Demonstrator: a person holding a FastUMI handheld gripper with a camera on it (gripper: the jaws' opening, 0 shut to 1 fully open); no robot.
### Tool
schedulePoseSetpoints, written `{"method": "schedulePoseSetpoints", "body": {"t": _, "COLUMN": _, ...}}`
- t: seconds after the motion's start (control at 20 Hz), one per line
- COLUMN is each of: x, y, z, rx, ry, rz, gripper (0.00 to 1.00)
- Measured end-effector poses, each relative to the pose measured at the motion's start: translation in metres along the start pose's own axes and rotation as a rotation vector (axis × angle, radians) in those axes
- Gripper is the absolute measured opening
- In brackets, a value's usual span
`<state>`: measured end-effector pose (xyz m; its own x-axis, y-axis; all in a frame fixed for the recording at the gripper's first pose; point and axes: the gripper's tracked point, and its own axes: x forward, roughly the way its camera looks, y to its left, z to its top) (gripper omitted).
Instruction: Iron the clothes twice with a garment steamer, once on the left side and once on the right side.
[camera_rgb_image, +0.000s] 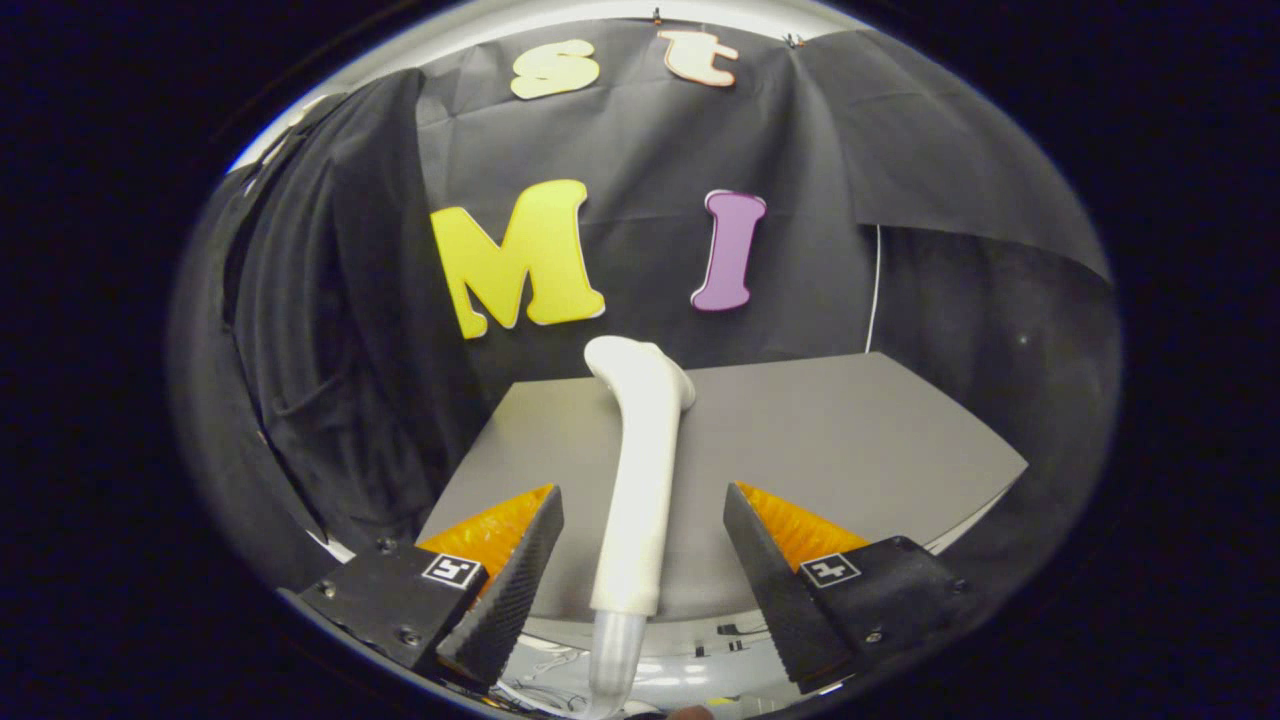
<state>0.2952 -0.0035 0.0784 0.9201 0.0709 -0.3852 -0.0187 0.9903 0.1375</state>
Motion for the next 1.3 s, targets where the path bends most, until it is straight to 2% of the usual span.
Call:
{"method": "schedulePoseSetpoints", "body": {"t": 0.1, "x": 0.019, "y": -0.001, "z": -0.003, "rx": 0.003, "ry": 0.046, "rz": -0.006, "gripper": 1.00}}
{"method": "schedulePoseSetpoints", "body": {"t": 0.3, "x": 0.036, "y": 0.000, "z": -0.016, "rx": -0.001, "ry": 0.116, "rz": -0.014, "gripper": 0.86}}
{"method": "schedulePoseSetpoints", "body": {"t": 0.45, "x": 0.041, "y": -0.005, "z": -0.017, "rx": -0.028, "ry": 0.122, "rz": -0.064, "gripper": 0.81}}
{"method": "schedulePoseSetpoints", "body": {"t": 0.5, "x": 0.041, "y": -0.006, "z": -0.017, "rx": -0.024, "ry": 0.120, "rz": -0.091, "gripper": 0.68}}
{"method": "schedulePoseSetpoints", "body": {"t": 0.6, "x": 0.039, "y": -0.003, "z": -0.019, "rx": -0.012, "ry": 0.124, "rz": -0.122, "gripper": 0.65}}
{"method": "schedulePoseSetpoints", "body": {"t": 0.75, "x": 0.039, "y": 0.004, "z": -0.018, "rx": 0.006, "ry": 0.109, "rz": -0.150, "gripper": 0.42}}
{"method": "schedulePoseSetpoints", "body": {"t": 0.8, "x": 0.036, "y": 0.004, "z": -0.017, "rx": 0.014, "ry": 0.100, "rz": -0.151, "gripper": 0.39}}
{"method": "schedulePoseSetpoints", "body": {"t": 1.0, "x": 0.022, "y": 0.027, "z": -0.017, "rx": 0.079, "ry": 0.064, "rz": -0.081, "gripper": 0.35}}
{"method": "schedulePoseSetpoints", "body": {"t": 1.3, "x": -0.047, "y": 0.075, "z": 0.045, "rx": 0.067, "ry": -0.193, "rz": 0.014, "gripper": 0.34}}
